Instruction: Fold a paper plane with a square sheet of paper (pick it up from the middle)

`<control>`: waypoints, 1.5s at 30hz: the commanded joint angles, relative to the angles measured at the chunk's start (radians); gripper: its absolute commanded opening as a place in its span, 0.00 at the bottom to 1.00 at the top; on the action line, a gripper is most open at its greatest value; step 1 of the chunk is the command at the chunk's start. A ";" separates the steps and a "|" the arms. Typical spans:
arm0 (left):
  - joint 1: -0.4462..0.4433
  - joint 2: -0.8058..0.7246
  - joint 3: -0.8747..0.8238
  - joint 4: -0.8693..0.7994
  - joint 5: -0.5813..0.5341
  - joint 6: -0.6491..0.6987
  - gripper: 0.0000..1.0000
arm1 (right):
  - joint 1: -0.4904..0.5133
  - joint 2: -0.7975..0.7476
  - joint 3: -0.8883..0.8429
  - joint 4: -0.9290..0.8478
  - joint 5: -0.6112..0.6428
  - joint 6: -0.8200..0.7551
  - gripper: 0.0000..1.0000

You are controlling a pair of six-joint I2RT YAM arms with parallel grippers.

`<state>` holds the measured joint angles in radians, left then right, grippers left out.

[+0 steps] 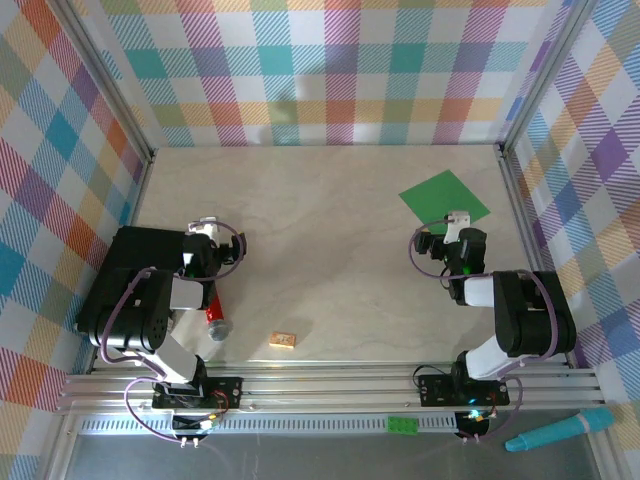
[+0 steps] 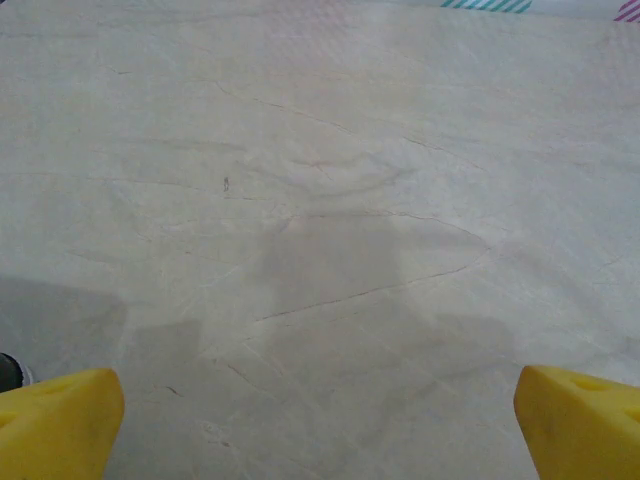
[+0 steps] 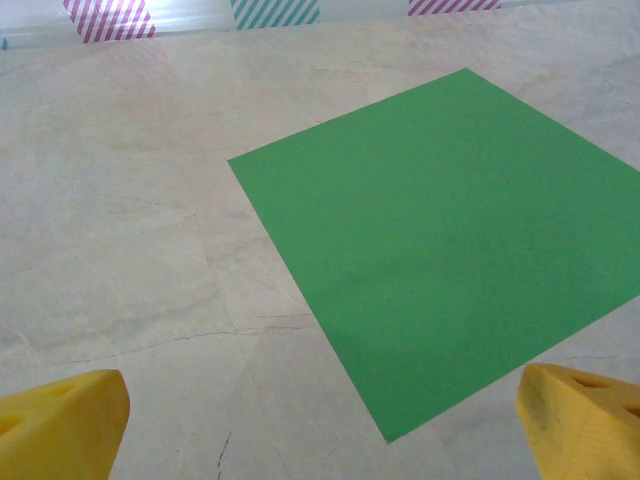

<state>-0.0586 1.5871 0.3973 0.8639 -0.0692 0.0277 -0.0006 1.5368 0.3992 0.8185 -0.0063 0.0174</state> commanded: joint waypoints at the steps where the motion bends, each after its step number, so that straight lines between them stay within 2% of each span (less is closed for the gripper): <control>1: -0.007 0.001 0.014 0.011 0.006 0.014 1.00 | 0.005 0.002 0.016 0.008 -0.020 -0.010 0.99; 34: -0.006 -0.016 0.002 0.022 -0.012 0.005 1.00 | 0.003 -0.013 0.013 0.004 -0.008 0.000 0.99; 36: -0.006 -0.047 0.004 -0.002 -0.036 -0.004 1.00 | 0.004 -0.057 0.026 -0.058 0.004 0.002 0.99; 39: -0.010 -0.129 0.042 -0.137 -0.065 -0.005 1.00 | 0.003 -0.179 0.098 -0.317 0.073 0.051 0.99; 41: -0.023 -0.200 0.083 -0.260 -0.092 -0.005 1.00 | 0.003 -0.230 0.181 -0.520 0.137 0.153 0.99; 45: -0.029 -0.323 0.194 -0.511 -0.093 -0.163 1.00 | 0.004 -0.222 0.379 -0.878 0.144 0.326 0.99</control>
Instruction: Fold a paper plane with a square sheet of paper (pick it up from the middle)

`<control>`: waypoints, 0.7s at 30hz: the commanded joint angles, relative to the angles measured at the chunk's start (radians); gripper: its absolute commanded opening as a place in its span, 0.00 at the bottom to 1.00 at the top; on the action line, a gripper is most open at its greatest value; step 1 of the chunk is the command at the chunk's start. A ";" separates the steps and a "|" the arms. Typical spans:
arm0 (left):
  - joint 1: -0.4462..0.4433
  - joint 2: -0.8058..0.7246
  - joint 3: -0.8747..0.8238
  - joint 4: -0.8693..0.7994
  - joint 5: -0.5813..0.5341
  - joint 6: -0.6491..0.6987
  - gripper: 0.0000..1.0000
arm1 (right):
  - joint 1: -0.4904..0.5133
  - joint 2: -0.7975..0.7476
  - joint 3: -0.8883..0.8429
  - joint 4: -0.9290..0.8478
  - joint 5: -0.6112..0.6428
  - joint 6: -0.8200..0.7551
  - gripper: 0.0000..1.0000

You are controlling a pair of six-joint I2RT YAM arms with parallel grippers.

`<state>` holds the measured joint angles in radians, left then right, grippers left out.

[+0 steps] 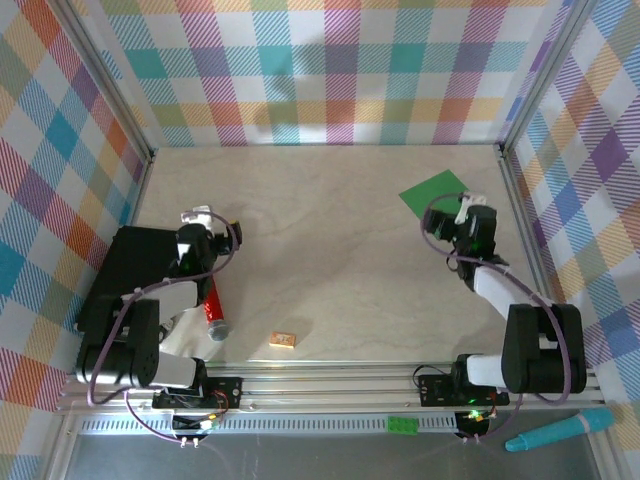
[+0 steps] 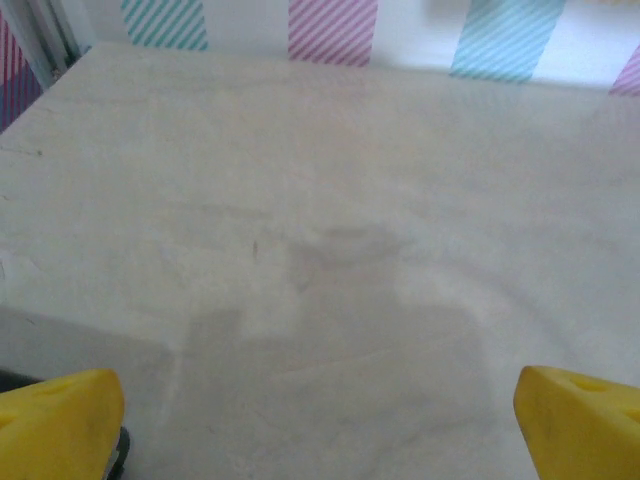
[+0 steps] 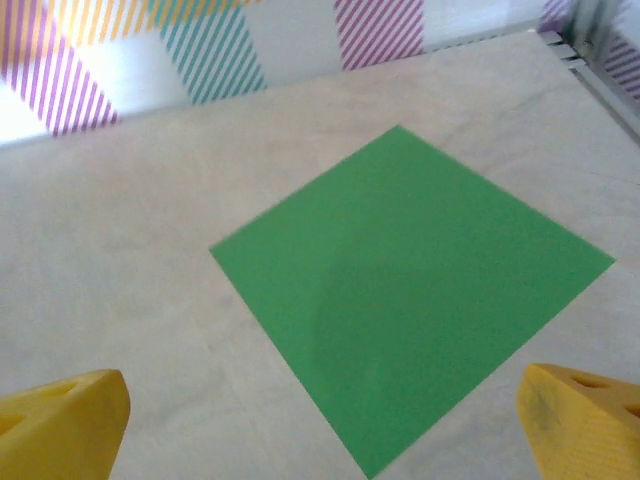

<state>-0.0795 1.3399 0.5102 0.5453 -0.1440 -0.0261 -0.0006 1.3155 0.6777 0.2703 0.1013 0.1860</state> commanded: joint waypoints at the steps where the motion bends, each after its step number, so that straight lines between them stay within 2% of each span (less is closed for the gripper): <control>1: -0.010 -0.101 0.123 -0.276 -0.002 -0.178 1.00 | 0.002 0.026 0.163 -0.419 0.017 0.198 0.99; 5: -0.009 -0.124 0.290 -0.560 0.117 -0.382 1.00 | 0.003 0.146 0.358 -0.619 -0.135 0.223 0.99; 7: -0.009 -0.106 0.332 -0.608 0.197 -0.448 1.00 | 0.004 0.190 0.423 -0.673 -0.187 0.241 0.99; 10: -0.012 -0.061 0.354 -0.570 0.354 -0.506 1.00 | 0.003 0.244 0.490 -0.711 -0.222 0.281 0.98; 11: -0.015 -0.040 0.358 -0.559 0.376 -0.535 1.00 | 0.003 0.269 0.513 -0.720 -0.220 0.297 0.95; 13: -0.027 -0.003 0.368 -0.556 0.403 -0.572 1.00 | 0.001 0.324 0.564 -0.754 -0.183 0.337 0.82; 17: -0.069 0.072 0.394 -0.561 0.452 -0.605 1.00 | -0.003 0.467 0.684 -0.778 -0.227 0.355 0.61; 21: -0.116 0.137 0.428 -0.598 0.467 -0.602 1.00 | -0.005 0.619 0.824 -0.848 -0.216 0.363 0.47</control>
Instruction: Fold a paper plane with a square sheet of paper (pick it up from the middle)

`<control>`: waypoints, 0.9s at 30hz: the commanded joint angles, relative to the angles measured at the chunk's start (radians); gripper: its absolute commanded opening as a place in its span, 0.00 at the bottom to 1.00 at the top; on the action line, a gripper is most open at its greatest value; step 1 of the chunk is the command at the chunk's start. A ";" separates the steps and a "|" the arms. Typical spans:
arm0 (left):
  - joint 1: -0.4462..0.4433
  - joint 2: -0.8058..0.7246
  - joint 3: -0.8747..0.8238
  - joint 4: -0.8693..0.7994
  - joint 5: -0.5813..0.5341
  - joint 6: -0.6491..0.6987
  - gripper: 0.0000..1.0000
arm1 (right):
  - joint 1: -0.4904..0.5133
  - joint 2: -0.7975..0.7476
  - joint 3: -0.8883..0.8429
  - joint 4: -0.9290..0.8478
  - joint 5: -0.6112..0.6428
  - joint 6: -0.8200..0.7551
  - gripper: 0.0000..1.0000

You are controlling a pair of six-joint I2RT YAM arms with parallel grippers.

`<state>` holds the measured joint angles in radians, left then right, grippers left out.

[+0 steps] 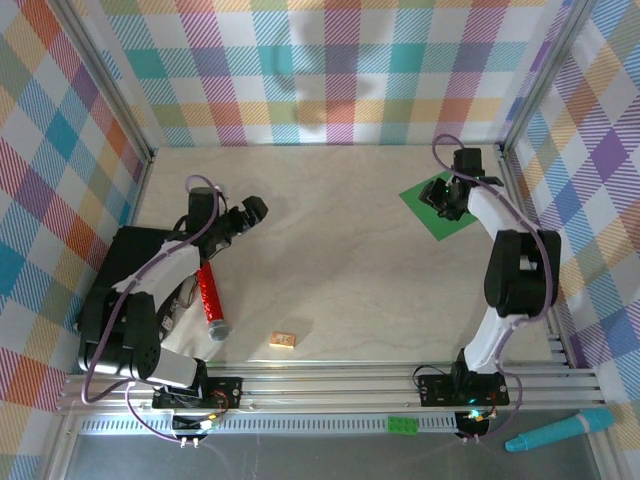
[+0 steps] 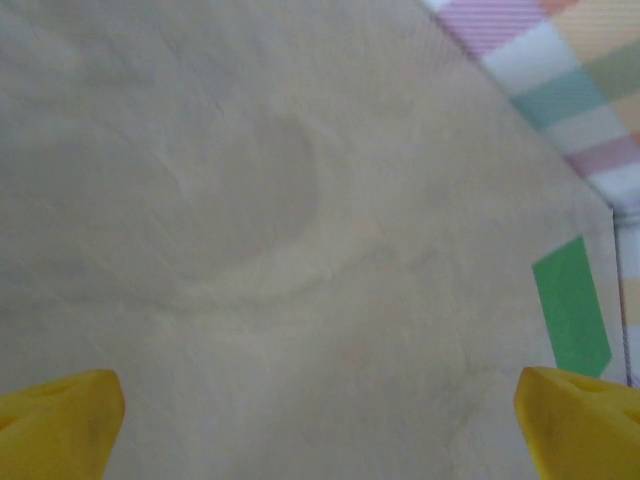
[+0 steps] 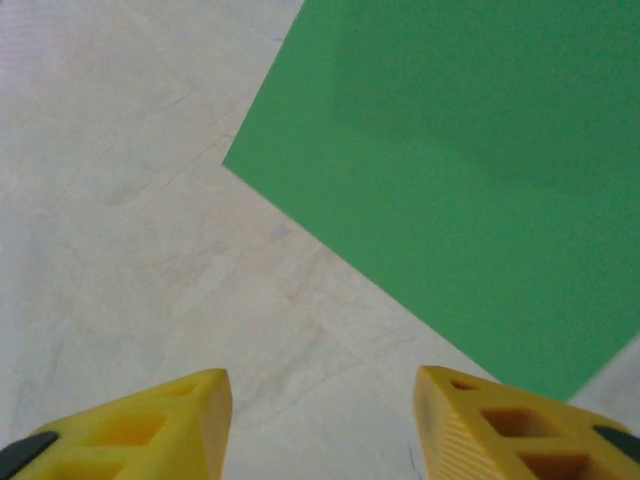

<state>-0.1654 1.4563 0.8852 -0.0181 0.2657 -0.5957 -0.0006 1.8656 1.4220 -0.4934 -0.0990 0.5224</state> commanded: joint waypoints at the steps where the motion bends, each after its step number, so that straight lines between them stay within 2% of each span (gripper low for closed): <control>1: -0.042 0.037 0.062 -0.043 0.062 -0.032 1.00 | -0.007 0.101 0.106 -0.093 -0.009 0.032 0.46; 13: -0.146 0.185 0.128 -0.070 0.096 -0.048 1.00 | -0.022 0.348 0.332 -0.248 0.019 -0.007 0.43; 27: -0.179 0.239 0.196 -0.158 0.072 0.001 1.00 | 0.013 0.396 0.331 -0.386 -0.091 -0.051 0.39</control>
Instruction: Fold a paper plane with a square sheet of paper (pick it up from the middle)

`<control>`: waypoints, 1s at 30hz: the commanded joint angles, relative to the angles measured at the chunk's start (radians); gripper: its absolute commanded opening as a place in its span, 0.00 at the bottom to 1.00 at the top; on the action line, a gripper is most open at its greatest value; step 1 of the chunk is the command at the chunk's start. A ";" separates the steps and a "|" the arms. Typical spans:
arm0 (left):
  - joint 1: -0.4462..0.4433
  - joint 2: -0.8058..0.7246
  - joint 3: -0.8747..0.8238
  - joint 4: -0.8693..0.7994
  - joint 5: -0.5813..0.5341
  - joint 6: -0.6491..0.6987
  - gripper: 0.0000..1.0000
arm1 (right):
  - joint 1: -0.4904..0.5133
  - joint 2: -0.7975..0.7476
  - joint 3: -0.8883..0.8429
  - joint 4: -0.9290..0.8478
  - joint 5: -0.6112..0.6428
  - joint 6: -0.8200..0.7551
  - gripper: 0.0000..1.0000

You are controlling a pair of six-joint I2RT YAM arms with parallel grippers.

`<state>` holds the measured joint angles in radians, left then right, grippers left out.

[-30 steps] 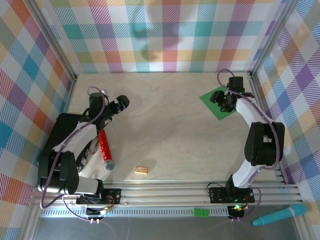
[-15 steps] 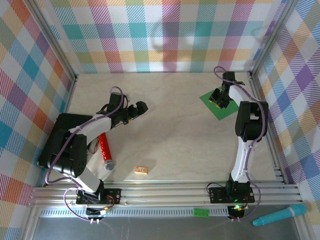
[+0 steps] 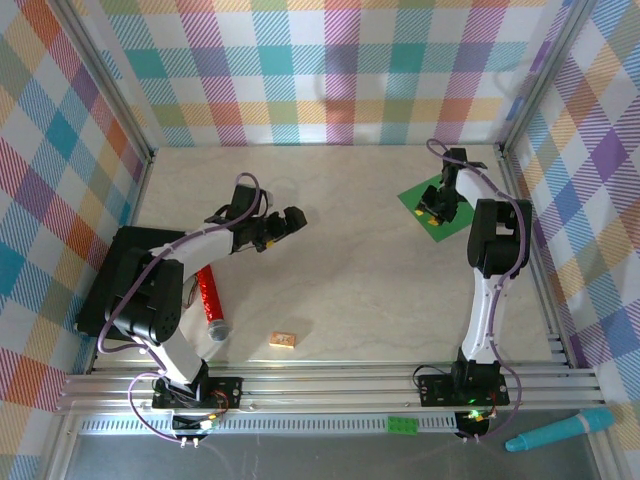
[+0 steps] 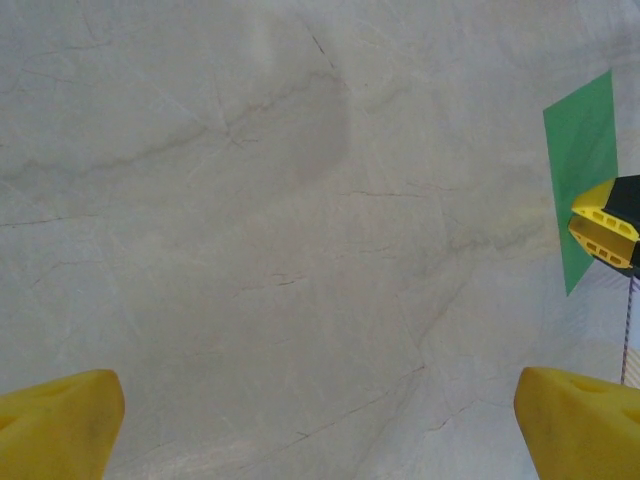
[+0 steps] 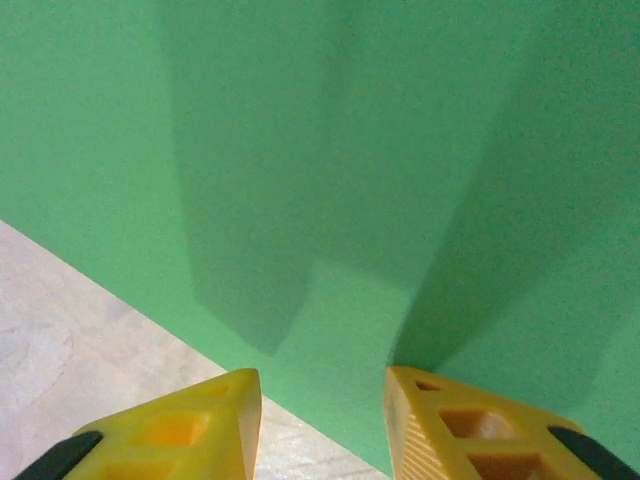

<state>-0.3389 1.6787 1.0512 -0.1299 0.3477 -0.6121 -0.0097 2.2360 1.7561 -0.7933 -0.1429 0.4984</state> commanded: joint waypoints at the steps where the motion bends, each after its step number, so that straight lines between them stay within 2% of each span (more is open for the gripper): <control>1: -0.005 0.019 0.031 -0.049 -0.014 0.018 1.00 | 0.034 0.020 -0.013 -0.088 -0.054 -0.027 0.39; 6: -0.005 0.021 0.039 -0.084 -0.050 0.019 1.00 | 0.122 -0.040 -0.122 -0.073 -0.089 -0.020 0.39; 12: -0.005 0.008 0.036 -0.129 -0.088 0.041 1.00 | 0.305 -0.163 -0.363 0.022 -0.142 -0.016 0.39; 16: 0.003 0.004 0.037 -0.180 -0.149 0.024 1.00 | 0.432 -0.190 -0.463 0.057 -0.212 -0.178 0.39; 19: 0.017 0.013 0.030 -0.168 -0.131 -0.003 1.00 | 0.444 -0.227 -0.484 0.078 -0.316 -0.257 0.38; 21: 0.017 0.017 0.032 -0.166 -0.118 -0.009 1.00 | 0.441 -0.286 -0.474 0.102 -0.326 -0.262 0.39; 25: 0.014 0.013 0.026 -0.157 -0.091 -0.035 1.00 | 0.405 -0.394 -0.480 0.191 -0.221 -0.134 0.47; 30: -0.007 0.012 0.027 -0.121 -0.066 -0.043 1.00 | 0.336 -0.373 -0.511 0.206 -0.062 0.012 0.48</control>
<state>-0.3336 1.6833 1.0634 -0.2569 0.2512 -0.6365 0.3580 1.8442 1.2694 -0.5999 -0.3202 0.4084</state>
